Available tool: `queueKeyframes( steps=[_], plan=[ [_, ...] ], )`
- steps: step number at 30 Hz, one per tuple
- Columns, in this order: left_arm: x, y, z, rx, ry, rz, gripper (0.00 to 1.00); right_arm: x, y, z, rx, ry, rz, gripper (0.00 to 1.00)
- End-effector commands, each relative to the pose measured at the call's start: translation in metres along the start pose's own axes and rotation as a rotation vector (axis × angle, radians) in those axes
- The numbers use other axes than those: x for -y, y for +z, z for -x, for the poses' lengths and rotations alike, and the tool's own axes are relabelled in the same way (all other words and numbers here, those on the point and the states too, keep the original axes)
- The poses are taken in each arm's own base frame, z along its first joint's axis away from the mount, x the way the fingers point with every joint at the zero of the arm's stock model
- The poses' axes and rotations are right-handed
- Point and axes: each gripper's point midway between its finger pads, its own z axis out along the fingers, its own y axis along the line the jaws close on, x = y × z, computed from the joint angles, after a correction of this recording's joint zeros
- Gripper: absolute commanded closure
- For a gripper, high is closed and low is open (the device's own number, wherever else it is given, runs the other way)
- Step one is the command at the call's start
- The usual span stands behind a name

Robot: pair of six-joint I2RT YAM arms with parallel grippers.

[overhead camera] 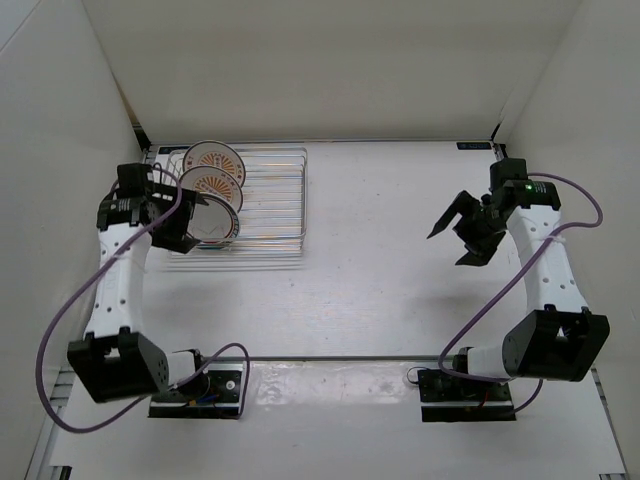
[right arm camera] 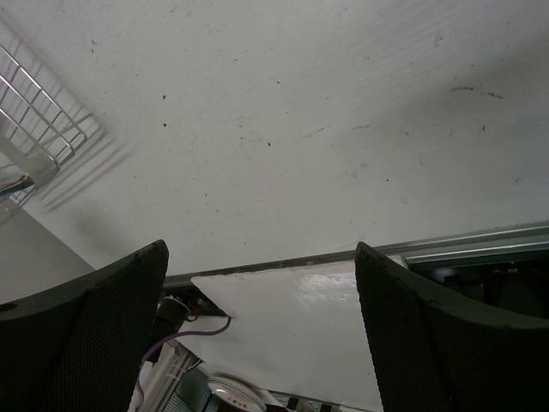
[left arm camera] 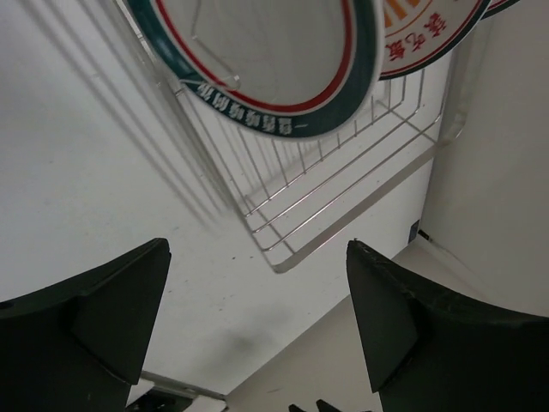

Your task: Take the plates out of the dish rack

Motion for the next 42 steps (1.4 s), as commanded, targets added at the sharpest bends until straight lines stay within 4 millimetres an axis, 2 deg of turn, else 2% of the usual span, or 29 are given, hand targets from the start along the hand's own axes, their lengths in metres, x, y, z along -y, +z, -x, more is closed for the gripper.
queueKeyframes(
  steps=[1,4,11,15,18,22,25,26,29,31,32,35,42],
  plan=[
    [0.038,0.002,0.02,0.029,-0.036,-0.079,0.06,-0.015,-0.013,0.008,0.036,-0.049,0.052,0.1],
    [0.049,0.014,0.035,0.037,-0.025,-0.1,0.03,-0.011,-0.01,0.006,0.038,-0.054,0.044,0.1],
    [0.057,0.05,0.064,0.032,-0.093,-0.056,0.0,-0.013,-0.013,0.009,0.066,-0.082,0.059,0.1],
    [0.063,0.063,0.071,0.004,-0.1,-0.042,0.0,-0.014,-0.015,0.012,0.077,-0.095,0.06,0.1],
    [0.06,0.077,0.073,-0.046,-0.137,-0.026,0.0,-0.024,-0.012,0.013,0.059,-0.115,0.108,0.1],
    [0.058,0.088,0.072,-0.094,-0.158,-0.025,0.06,-0.03,-0.01,0.014,0.037,-0.124,0.136,0.1],
    [0.053,0.093,0.073,-0.131,-0.186,-0.015,0.15,-0.03,-0.008,0.015,0.031,-0.121,0.135,0.1],
    [0.052,0.094,0.072,-0.153,-0.192,-0.015,0.23,-0.031,-0.007,0.016,0.03,-0.118,0.138,0.1],
    [0.05,0.096,0.075,-0.159,-0.189,-0.007,0.34,-0.031,-0.004,0.016,0.022,-0.108,0.141,0.1],
    [0.051,0.095,0.079,-0.151,-0.176,-0.013,0.39,-0.032,-0.003,0.017,0.019,-0.104,0.147,0.1],
    [0.053,0.093,0.081,-0.149,-0.176,-0.022,0.47,-0.033,-0.001,0.017,0.012,-0.102,0.149,0.1],
    [0.058,0.088,0.085,-0.143,-0.167,-0.046,0.58,-0.035,0.0,0.019,0.007,-0.103,0.159,0.1],
    [0.058,0.074,0.077,-0.159,-0.17,-0.051,0.79,-0.04,0.004,0.02,-0.017,-0.11,0.172,0.1]
  ],
)
